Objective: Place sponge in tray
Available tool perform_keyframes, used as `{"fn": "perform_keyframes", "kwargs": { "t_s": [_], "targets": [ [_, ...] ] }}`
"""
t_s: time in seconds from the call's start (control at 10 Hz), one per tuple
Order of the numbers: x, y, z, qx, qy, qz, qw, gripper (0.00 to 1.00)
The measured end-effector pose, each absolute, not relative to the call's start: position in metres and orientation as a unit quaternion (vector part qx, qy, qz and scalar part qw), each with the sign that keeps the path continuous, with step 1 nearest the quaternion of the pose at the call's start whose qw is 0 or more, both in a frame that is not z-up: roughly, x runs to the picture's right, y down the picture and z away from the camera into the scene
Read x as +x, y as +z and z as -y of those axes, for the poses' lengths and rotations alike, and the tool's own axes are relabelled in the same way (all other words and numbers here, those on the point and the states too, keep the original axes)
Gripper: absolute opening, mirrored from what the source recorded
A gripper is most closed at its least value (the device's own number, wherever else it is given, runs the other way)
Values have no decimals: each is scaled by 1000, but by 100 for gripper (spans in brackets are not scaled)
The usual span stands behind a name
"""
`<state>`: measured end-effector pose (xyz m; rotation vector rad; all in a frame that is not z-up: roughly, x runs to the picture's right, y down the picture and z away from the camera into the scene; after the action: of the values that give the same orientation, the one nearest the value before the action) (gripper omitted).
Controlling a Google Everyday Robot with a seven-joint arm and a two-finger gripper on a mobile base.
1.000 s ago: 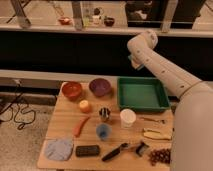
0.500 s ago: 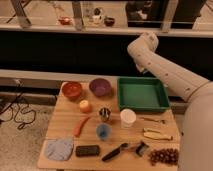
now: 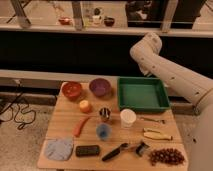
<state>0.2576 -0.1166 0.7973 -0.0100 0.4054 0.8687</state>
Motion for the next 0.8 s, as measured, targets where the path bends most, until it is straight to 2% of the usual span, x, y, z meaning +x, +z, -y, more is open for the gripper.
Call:
{"fn": "perform_keyframes", "kwargs": {
  "t_s": [0.4,0.8],
  "targets": [
    [248,821,107,-29,416,-205,886,19],
    [256,827,98,-45,415,-232,879,19]
  ]
}}
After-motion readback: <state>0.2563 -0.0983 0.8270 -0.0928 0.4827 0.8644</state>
